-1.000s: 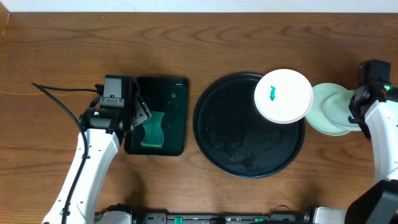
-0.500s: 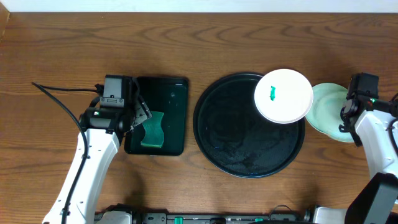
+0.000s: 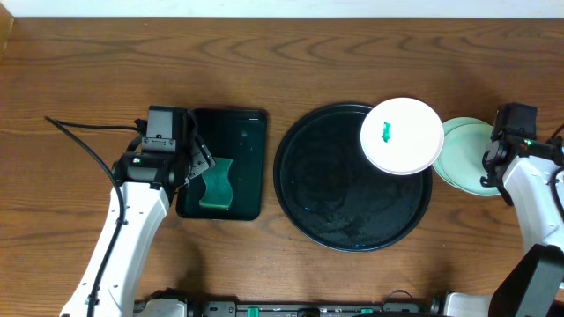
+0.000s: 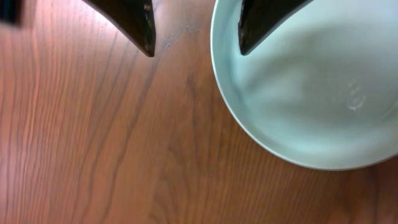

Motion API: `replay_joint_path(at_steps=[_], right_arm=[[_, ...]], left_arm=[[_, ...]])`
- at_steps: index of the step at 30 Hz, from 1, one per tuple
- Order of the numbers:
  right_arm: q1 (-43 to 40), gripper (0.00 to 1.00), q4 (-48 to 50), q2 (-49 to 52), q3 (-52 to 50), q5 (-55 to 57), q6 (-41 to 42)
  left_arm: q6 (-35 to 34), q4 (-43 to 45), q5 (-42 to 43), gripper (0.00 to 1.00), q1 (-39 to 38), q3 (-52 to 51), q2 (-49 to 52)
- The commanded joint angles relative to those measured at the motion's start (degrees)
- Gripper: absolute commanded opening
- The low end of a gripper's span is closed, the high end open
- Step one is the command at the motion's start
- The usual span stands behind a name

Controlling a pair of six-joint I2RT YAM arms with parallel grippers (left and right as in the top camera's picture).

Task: Clean dirty plates on tray and stack at the side

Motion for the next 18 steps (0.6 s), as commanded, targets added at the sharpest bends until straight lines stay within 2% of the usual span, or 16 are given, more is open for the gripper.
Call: replay_joint_path(at_steps=[1, 2, 3, 11, 18], right_arm=[[-0.42, 0.11, 0.44, -0.74, -0.28, 1.18, -3.96], [-0.44, 0.02, 0.74, -0.72, -0.31, 1.20, -4.76], [-0.59, 0.01, 1.01, -0.63, -0.42, 1.20, -5.09], [-5.57, 0.01, 1.66, 0.76, -2.58, 1.16, -2.89], [-9.18, 0.01, 10.47, 0.87, -8.33, -5.07, -2.89]], left_arm=[[0.33, -0.11, -0.09, 0.80, 0.28, 1.01, -0.20], [0.33, -0.11, -0.09, 0.80, 0.28, 0.98, -0.20], [0.33, -0.11, -0.09, 0.80, 0.28, 0.98, -0.20], [0.33, -0.11, -0.09, 0.80, 0.28, 0.98, -0.20], [0.33, -0.11, -0.09, 0.81, 0.28, 1.01, -0.20]])
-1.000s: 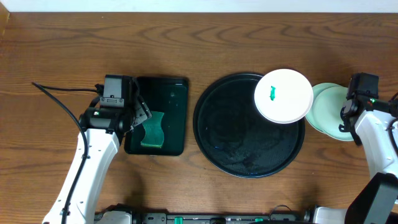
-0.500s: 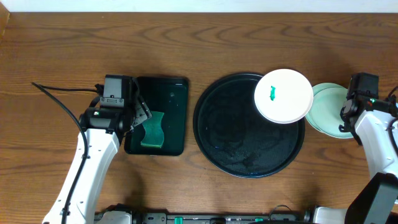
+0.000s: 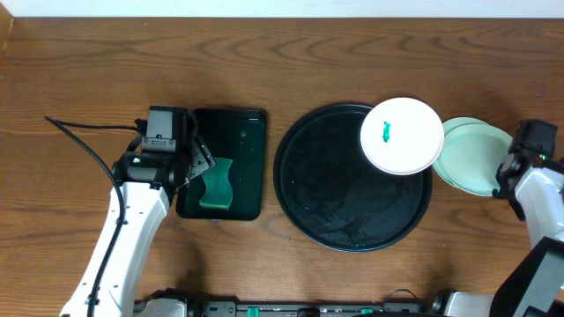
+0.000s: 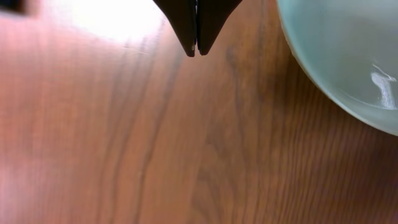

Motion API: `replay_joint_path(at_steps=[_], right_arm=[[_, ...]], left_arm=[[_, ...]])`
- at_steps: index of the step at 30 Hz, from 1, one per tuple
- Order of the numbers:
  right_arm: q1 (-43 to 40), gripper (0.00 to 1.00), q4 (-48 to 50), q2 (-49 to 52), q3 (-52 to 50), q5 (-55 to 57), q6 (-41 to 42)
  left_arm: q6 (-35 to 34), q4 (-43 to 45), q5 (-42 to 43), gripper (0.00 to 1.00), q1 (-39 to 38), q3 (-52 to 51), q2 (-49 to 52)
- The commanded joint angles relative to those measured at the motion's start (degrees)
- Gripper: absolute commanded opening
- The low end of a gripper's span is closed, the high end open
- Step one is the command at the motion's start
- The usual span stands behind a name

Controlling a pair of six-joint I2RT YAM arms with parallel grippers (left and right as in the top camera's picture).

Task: Clean dirty plates on tray and stack at the side

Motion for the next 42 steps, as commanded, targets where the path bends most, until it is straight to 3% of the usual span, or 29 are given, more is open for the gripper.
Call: replay_joint_path(at_steps=[1, 7, 17, 21, 24, 27, 31, 35, 42], right_arm=[[-0.68, 0.01, 3.82, 0.42, -2.43, -5.79, 0.42], [-0.68, 0.04, 13.77, 0.42, -4.59, -20.39, -11.67], [-0.50, 0.18, 10.58, 0.39, -4.61, -22.67, -13.09], [-0.50, 0.05, 5.31, 0.26, -4.61, -25.83, -21.07], [-0.50, 0.05, 2.86, -0.31, -4.52, -25.99, -24.50], [-0.46, 0.14, 0.87, -2.10, -3.76, -30.99, -26.80], [0.07, 0.42, -0.02, -4.37, -3.21, -47.04, -33.99], [1.90, 0.45, -3.65, -4.94, -3.21, -53.88, -36.92], [8.11, 0.45, -9.01, -4.90, -4.02, -49.03, -39.69]], left_arm=[[0.33, -0.13, -0.09, 0.81, 0.28, 0.98, -0.17], [0.33, -0.13, -0.09, 0.81, 0.28, 0.98, -0.17], [0.33, -0.13, -0.09, 0.80, 0.28, 1.01, -0.17], [0.33, -0.13, -0.09, 0.81, 0.28, 1.01, -0.17], [0.33, -0.13, -0.09, 0.80, 0.28, 0.98, -0.17], [0.33, -0.13, -0.09, 0.81, 0.28, 1.01, -0.17], [0.33, -0.13, -0.09, 0.80, 0.28, 1.01, -0.17], [0.33, -0.13, -0.09, 0.80, 0.28, 0.98, -0.17], [0.33, -0.13, -0.09, 0.80, 0.28, 0.98, -0.17]])
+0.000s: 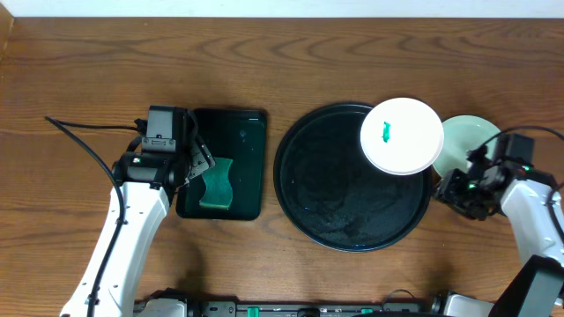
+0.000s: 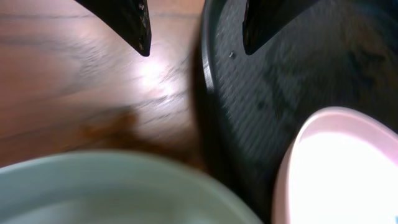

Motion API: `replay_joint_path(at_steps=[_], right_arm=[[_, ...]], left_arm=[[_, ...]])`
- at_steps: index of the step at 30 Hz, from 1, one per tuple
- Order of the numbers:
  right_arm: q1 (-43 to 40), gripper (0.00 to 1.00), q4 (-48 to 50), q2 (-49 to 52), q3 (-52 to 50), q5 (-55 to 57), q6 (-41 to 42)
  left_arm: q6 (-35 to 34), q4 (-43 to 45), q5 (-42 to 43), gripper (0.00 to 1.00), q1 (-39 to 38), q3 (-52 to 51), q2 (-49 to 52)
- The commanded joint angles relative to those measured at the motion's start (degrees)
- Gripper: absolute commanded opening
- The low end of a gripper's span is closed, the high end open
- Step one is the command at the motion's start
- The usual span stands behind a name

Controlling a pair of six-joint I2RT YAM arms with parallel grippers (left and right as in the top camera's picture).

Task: Clean dirty plates on tray and stack at the side

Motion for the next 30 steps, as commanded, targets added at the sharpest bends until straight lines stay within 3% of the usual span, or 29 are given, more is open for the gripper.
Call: replay_joint_path(at_steps=[1, 12, 19, 20, 24, 30], right_arm=[[3.78, 0.45, 0.26, -0.46, -0.26, 1.57, -2.71], [13.29, 0.51, 5.29, 0.35, -3.72, 11.39, -1.99], [13.49, 0.43, 8.28, 0.35, -6.38, 11.61, -1.95], [13.49, 0.42, 8.37, 0.35, -6.49, 11.63, -1.95], [13.49, 0.13, 8.33, 0.35, -6.60, 10.32, -1.79], [13.53, 0.08, 8.22, 0.35, -6.60, 4.70, -1.81]], left_arm=[[0.33, -0.11, -0.09, 0.80, 0.28, 0.98, -0.17], [0.33, -0.11, -0.09, 0.80, 0.28, 1.01, -0.17], [0.33, -0.11, -0.09, 0.80, 0.28, 0.98, -0.17], [0.33, -0.11, -0.09, 0.80, 0.28, 0.98, -0.17], [0.33, -0.11, -0.09, 0.80, 0.28, 0.98, -0.17], [0.33, -0.11, -0.09, 0.81, 0.28, 0.98, -0.17]])
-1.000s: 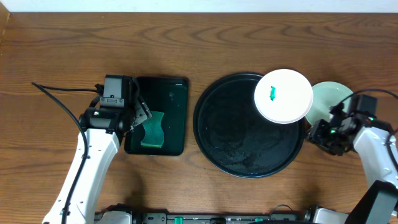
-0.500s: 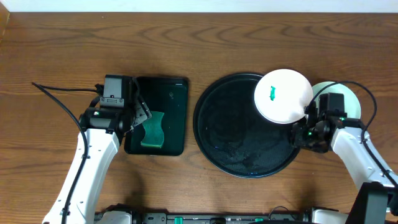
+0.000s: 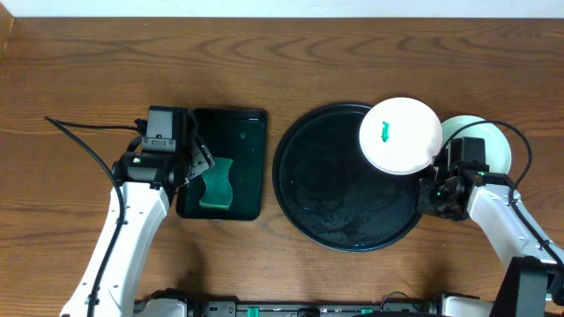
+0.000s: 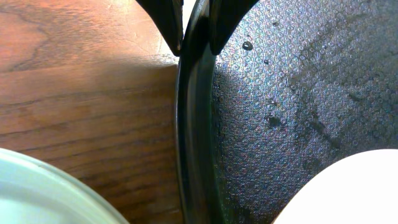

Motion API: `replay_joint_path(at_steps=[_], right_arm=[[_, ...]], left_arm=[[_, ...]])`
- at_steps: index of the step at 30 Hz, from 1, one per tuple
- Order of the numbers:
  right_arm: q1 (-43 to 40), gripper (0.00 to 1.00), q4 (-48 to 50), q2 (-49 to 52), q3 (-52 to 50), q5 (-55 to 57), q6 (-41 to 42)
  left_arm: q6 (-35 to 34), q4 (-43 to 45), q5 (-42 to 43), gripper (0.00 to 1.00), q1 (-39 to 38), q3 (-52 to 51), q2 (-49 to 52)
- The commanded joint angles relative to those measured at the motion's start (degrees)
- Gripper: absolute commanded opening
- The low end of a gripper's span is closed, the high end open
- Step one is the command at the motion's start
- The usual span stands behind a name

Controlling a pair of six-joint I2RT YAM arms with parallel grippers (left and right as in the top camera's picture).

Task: Clean dirty plates on tray and stack at the side

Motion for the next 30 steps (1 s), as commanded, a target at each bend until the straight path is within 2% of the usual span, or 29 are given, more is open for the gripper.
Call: replay_joint_path(at_steps=[1, 12, 30], right_arm=[[0.63, 0.08, -0.17, 0.28, -0.24, -7.28, -0.46], [0.63, 0.05, -1.31, 0.28, -0.26, -9.16, -0.44], [0.61, 0.09, -1.20, 0.28, -0.26, -12.33, 2.47]], left_arm=[[0.33, -0.11, -0.09, 0.81, 0.28, 0.98, -0.17], [0.33, -0.11, -0.09, 0.81, 0.28, 1.01, -0.17], [0.33, -0.11, -0.09, 0.81, 0.28, 0.98, -0.17]])
